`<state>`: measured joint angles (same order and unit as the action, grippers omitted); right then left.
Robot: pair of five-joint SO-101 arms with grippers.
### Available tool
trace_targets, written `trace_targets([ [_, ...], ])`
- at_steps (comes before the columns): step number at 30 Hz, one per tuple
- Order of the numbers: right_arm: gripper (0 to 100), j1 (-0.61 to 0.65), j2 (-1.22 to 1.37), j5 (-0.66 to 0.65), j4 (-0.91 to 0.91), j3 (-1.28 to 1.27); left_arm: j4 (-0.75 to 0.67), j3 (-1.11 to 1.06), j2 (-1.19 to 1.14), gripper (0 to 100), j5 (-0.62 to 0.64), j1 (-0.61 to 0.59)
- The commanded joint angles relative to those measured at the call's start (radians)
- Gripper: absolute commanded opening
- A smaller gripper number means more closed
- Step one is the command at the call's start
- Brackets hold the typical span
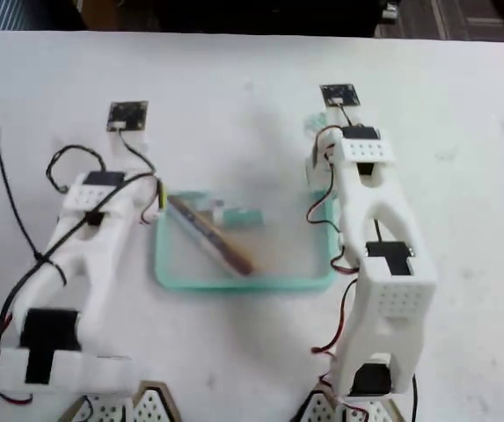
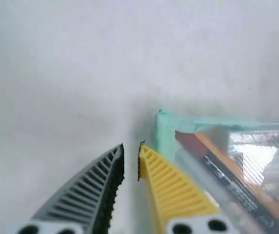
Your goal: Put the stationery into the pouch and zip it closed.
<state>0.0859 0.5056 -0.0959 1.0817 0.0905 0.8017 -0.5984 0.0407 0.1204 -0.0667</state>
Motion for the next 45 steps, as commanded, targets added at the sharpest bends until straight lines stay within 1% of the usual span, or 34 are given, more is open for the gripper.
trace_targets([
  [1,1.7,-0.005,-0.104,0.017,-0.031,-0.051,-0.089,-0.078,0.173,9,-0.006,-0.036],
  [4,1.7,-0.008,-0.156,0.018,-0.084,-0.114,-0.149,-0.144,0.234,9,-0.008,-0.033],
  [7,1.7,-0.01,-0.186,0.017,-0.12,-0.146,-0.173,-0.173,0.263,9,-0.008,-0.031],
  [15,1.7,-0.013,-0.193,0.018,-0.124,-0.15,-0.166,-0.176,0.266,9,-0.009,-0.035],
  [21,1.7,-0.062,-0.208,0.02,-0.117,-0.146,-0.164,-0.175,0.272,9,-0.009,-0.036],
  [24,1.7,-0.081,-0.255,0.02,-0.108,-0.149,-0.164,-0.167,0.274,9,-0.009,-0.035],
  [26,1.7,-0.087,-0.305,0.02,-0.067,-0.146,-0.147,-0.147,0.291,9,-0.009,-0.036],
  [28,1.7,-0.085,-0.364,0.014,-0.024,-0.146,-0.098,-0.121,0.331,9,-0.012,-0.038],
  [30,1.7,-0.084,-0.432,0.011,0.031,-0.146,-0.038,-0.078,0.383,9,-0.066,-0.038],
  [33,1.8,-0.09,-0.561,-0.029,0.105,-0.146,0.1,0.031,0.467,9,-0.117,-0.038],
  [36,1.8,-0.09,-0.707,-0.083,0.18,-0.146,0.288,0.186,0.545,9,-0.123,-0.038],
  [39,1.8,-0.087,-0.858,-0.094,0.232,-0.146,0.457,0.365,0.604,9,-0.123,-0.038],
  [45,1.8,-0.085,-1.201,-0.098,0.309,-0.144,0.655,0.683,0.627,9,-0.123,-0.036],
])
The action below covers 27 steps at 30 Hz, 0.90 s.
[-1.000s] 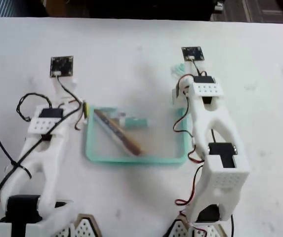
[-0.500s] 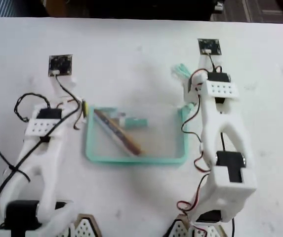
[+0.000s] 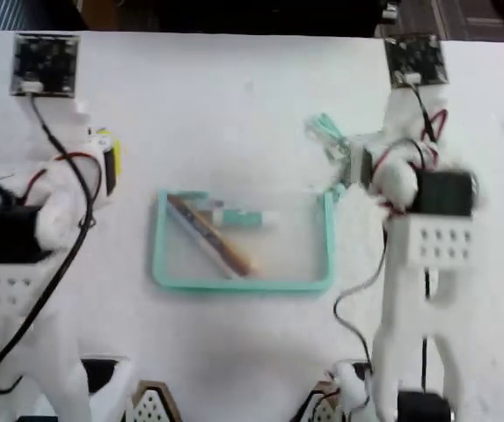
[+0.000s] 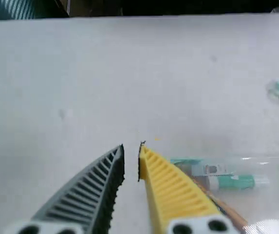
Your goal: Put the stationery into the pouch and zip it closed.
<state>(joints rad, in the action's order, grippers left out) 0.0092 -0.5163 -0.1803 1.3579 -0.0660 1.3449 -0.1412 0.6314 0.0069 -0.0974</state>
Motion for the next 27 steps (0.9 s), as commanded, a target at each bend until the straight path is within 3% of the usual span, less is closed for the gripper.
trace_targets([
  [1,1.8,-0.008,-0.232,-0.029,0.053,0.012,0.141,0.265,0.036,9,-0.009,-0.004],
  [10,1.8,-0.007,-0.671,-0.068,0.137,0.012,0.44,0.695,0.045,8,0.017,0.001],
  [13,1.8,-0.007,-0.785,-0.066,0.134,0.011,0.445,0.775,0.11,9,0.02,-0.005],
  [18,1.8,-0.007,-0.938,-0.064,0.134,0.005,0.437,0.678,0.36,9,0.018,0.001],
  [27,1.8,-0.008,-1.165,0.012,0.151,0.003,0.321,0.305,0.789,9,-0.026,-0.004],
])
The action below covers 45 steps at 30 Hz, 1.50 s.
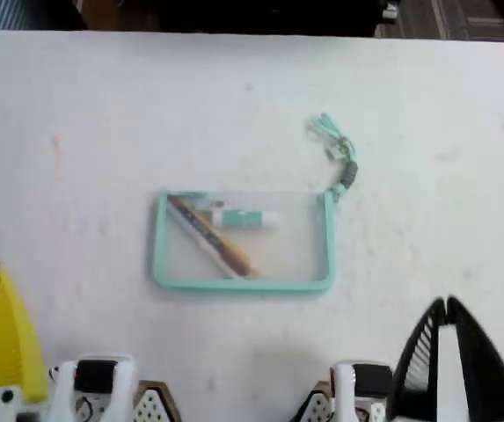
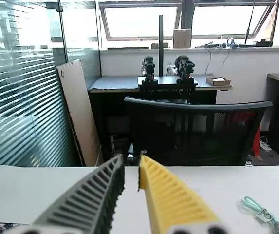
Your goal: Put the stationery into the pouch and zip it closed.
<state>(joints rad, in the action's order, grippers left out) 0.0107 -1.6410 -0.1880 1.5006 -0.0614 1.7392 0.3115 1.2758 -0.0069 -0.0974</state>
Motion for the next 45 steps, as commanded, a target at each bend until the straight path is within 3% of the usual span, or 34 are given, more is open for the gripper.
trace_targets([
  [1,1.8,-0.01,-0.07,0.02,0.013,-0.006,-0.087,-0.186,0.193,9,-0.026,-0.004],
  [7,1.8,0.018,-0.16,0.018,0.038,-0.121,-0.14,-0.436,0.435,9,-0.087,-0.004],
  [11,1.8,0.199,-0.151,0.011,0.033,-0.281,-0.137,-0.568,0.549,9,-0.086,-0.001],
  [14,1.8,0.266,-0.163,0.011,0.004,-0.381,-0.13,-0.611,0.556,9,-0.086,0.001],
  [21,1.7,0.263,-0.165,0.011,-0.008,-0.381,-0.126,-0.621,0.555,8,-0.091,-0.005],
  [24,1.7,0.194,-0.166,0.02,0.016,-0.33,-0.149,-0.664,0.555,9,-0.091,-0.005],
  [28,1.7,0.076,-0.166,0.021,0.044,-0.288,-0.235,-0.832,0.555,9,-0.141,0.002],
  [33,1.8,0.07,-0.165,0.012,0.004,-0.387,-0.367,-1.122,0.555,8,-0.259,0.002],
  [36,1.8,0.07,-0.165,0.011,-0.074,-0.486,-0.442,-1.286,0.555,8,-0.249,0.001],
  [39,1.8,0.068,-0.165,0.011,-0.151,-0.582,-0.503,-1.404,0.555,1,-0.216,0.002],
  [45,1.8,0.062,-0.165,0.011,-0.243,-0.735,-0.58,-1.554,0.555,2,-0.144,0.002],
])
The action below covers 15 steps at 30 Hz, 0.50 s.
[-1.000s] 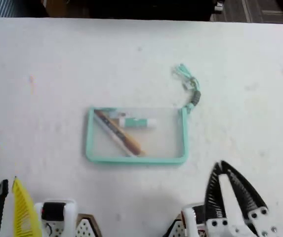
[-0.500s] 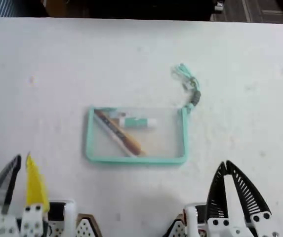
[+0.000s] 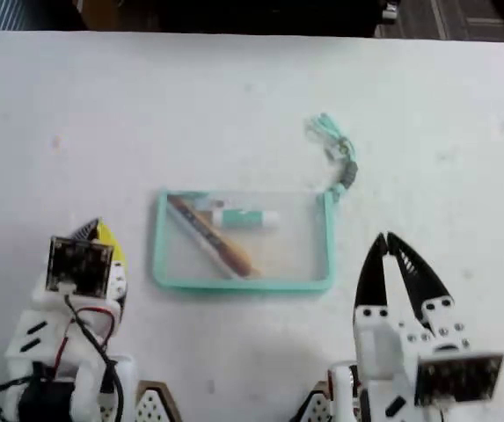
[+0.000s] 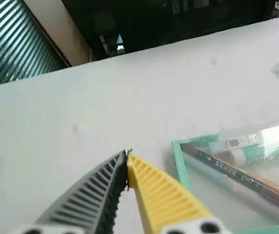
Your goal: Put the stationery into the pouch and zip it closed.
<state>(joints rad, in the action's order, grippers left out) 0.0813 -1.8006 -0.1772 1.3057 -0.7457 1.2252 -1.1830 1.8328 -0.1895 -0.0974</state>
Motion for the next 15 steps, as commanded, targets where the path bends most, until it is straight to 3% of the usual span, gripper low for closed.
trace_targets([
  [1,1.8,-0.008,-0.005,0.0,-0.061,-0.081,-0.08,-0.086,-0.002,2,0.038,0.002],
  [15,1.8,-0.01,-0.005,0.0,-0.349,-0.574,-0.319,-0.479,-0.002,3,-0.054,0.001],
])
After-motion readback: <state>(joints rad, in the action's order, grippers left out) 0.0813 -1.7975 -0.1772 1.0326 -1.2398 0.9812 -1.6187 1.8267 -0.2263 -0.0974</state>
